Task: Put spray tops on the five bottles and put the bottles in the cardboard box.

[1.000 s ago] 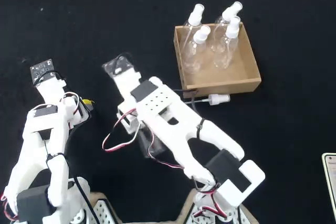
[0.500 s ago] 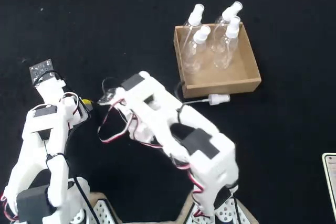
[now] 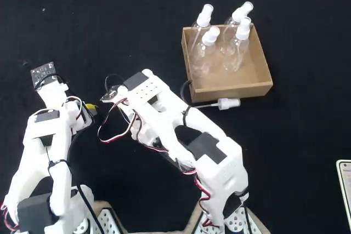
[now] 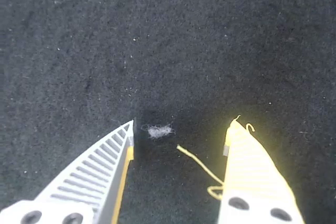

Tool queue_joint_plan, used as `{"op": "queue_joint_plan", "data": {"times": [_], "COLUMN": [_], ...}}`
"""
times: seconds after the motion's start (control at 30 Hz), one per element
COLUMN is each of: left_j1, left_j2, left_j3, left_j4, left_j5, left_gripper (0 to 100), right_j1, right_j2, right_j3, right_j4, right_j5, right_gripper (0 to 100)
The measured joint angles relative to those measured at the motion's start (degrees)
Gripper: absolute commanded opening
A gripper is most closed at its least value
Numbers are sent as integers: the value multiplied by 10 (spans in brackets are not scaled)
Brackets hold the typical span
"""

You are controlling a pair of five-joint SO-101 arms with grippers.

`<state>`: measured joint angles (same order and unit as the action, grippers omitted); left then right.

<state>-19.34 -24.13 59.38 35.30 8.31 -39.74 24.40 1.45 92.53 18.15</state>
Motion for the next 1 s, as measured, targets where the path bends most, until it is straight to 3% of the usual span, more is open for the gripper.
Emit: {"op": "queue_joint_plan", "data": {"times": [0.2, 0.37, 0.53, 0.7, 0.83, 1.0], "left_j1": [-2, -2, -2, -2, -2, -2], "left_j2": [0, 0, 0, 0, 0, 0], "left_j3": [0, 0, 0, 0, 0, 0], "left_j4": [0, 0, 0, 0, 0, 0], "left_j5": [0, 0, 0, 0, 0, 0], "left_gripper": [270, 270, 270, 270, 270, 270], "right_j1": [4, 84, 244, 451, 614, 760], "right_j2": [-164, -383, -596, -758, -800, -800], "right_j3": [10, 76, 144, 228, 348, 539], "right_j4": [28, 48, 53, 18, -100, -342], "right_j5": [0, 0, 33, 86, 100, 98], "right_gripper": [174, 174, 174, 174, 171, 170]}}
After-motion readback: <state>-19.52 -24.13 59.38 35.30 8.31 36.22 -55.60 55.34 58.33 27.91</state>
